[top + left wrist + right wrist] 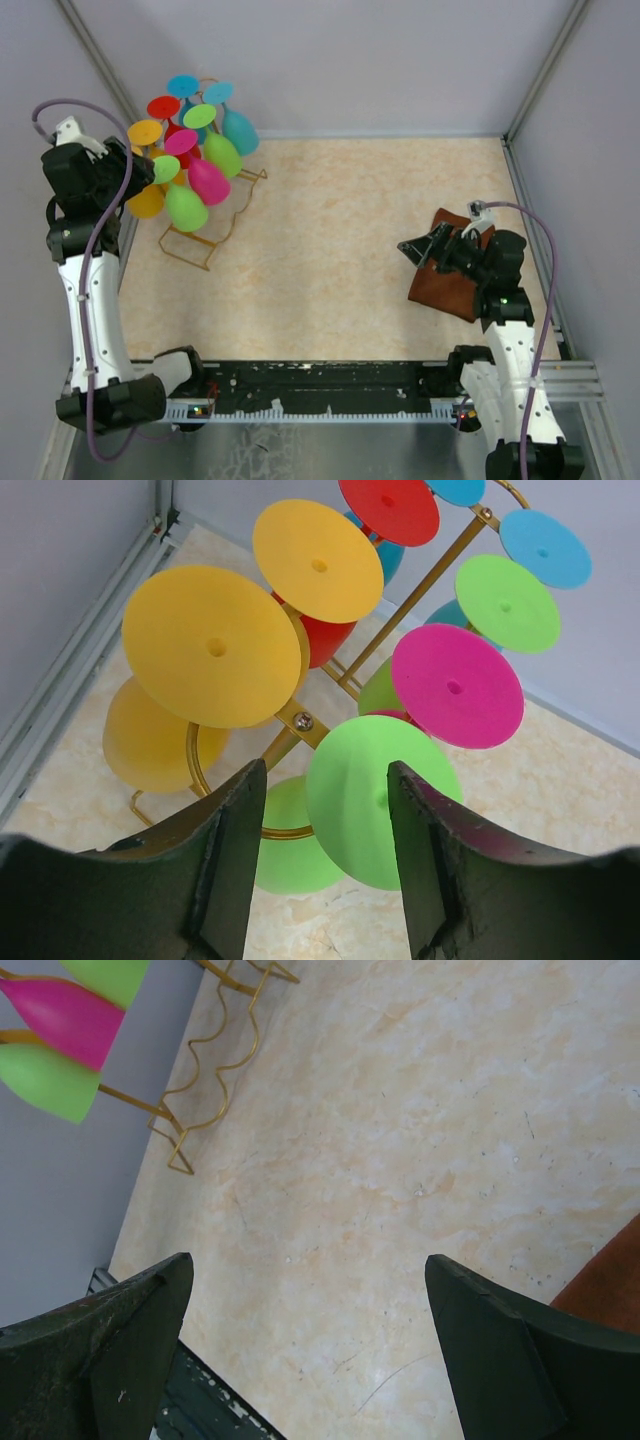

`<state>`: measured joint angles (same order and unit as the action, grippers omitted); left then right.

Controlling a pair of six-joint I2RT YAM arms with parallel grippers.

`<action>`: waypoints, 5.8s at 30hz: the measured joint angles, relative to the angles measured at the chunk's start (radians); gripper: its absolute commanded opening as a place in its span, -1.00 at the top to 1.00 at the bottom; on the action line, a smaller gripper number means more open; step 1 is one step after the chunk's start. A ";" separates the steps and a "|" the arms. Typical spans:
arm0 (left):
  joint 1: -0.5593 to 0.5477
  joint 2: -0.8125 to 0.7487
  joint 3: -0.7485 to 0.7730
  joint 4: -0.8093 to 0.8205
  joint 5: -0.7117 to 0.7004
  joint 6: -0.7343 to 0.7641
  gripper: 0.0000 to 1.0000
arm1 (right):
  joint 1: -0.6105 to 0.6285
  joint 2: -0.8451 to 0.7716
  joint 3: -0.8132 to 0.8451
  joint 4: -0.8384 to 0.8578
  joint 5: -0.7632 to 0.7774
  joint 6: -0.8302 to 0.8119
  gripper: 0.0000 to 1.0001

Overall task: Take the wine glass off the wine glass rack
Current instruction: Pick up the wine glass from the wine rack, then place the wine glass at the center of the board.

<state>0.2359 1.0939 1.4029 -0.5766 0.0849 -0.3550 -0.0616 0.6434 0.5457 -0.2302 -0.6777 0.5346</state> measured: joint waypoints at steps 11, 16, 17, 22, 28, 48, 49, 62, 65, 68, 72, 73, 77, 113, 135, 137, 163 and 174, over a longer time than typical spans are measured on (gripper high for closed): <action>0.026 -0.010 -0.068 0.051 0.054 -0.042 0.06 | 0.000 0.007 0.000 0.005 0.000 0.000 -0.98; 0.033 -0.024 -0.087 0.066 0.063 -0.072 0.13 | 0.000 0.007 0.000 0.005 0.001 0.000 -0.98; 0.034 -0.028 -0.091 0.070 0.064 -0.076 0.14 | 0.000 0.007 0.000 0.005 0.002 0.000 -0.98; 0.035 -0.037 -0.102 0.081 0.076 -0.100 0.16 | 0.000 0.007 0.000 0.005 0.003 0.000 -0.98; 0.039 -0.039 -0.119 0.101 0.095 -0.125 0.22 | 0.000 0.007 0.000 0.005 0.003 0.000 -0.98; 0.042 -0.076 -0.177 0.147 0.096 -0.226 0.65 | 0.000 0.007 0.000 0.005 0.004 0.000 -0.98; 0.042 -0.079 -0.180 0.148 0.095 -0.233 0.66 | 0.000 0.007 0.000 0.005 0.004 0.000 -0.98; 0.042 -0.103 -0.233 0.205 0.094 -0.360 0.83 | 0.000 0.007 0.000 0.003 0.011 0.000 -0.98; 0.044 -0.114 -0.245 0.218 0.094 -0.390 0.87 | 0.000 0.007 0.000 0.002 0.014 0.000 -0.98; 0.047 -0.129 -0.257 0.229 0.094 -0.417 0.91 | 0.000 0.007 0.000 0.001 0.015 0.000 -0.98; 0.048 -0.146 -0.278 0.245 0.095 -0.456 0.94 | 0.000 0.007 0.000 0.000 0.015 0.000 -0.98; 0.047 -0.149 -0.281 0.248 0.096 -0.463 0.96 | 0.000 0.007 0.000 0.000 0.016 0.000 -0.98; 0.048 -0.158 -0.296 0.265 0.105 -0.494 1.00 | 0.000 0.007 0.000 -0.002 0.019 0.000 -0.98; 0.048 -0.251 -0.375 0.307 0.382 -0.537 1.00 | 0.000 0.006 0.000 -0.002 0.021 0.000 -0.98; -0.026 -0.452 -0.625 0.360 0.902 -0.328 1.00 | 0.022 -0.027 -0.040 0.309 -0.214 0.218 -0.96; -0.050 -0.444 -0.626 0.372 0.929 -0.318 1.00 | 0.055 -0.025 -0.042 0.339 -0.230 0.236 -0.95; -0.624 -0.408 -0.713 0.519 0.677 -0.260 1.00 | 0.793 0.232 0.071 0.481 0.025 0.158 -0.43; -0.747 -0.369 -0.728 0.578 0.609 -0.274 1.00 | 0.854 0.365 0.098 0.550 0.074 0.173 0.02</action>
<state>-0.5106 0.7246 0.6746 0.0013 0.6937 -0.6292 0.7925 1.0084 0.6434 0.3202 -0.6033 0.7074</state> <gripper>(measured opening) 0.008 0.571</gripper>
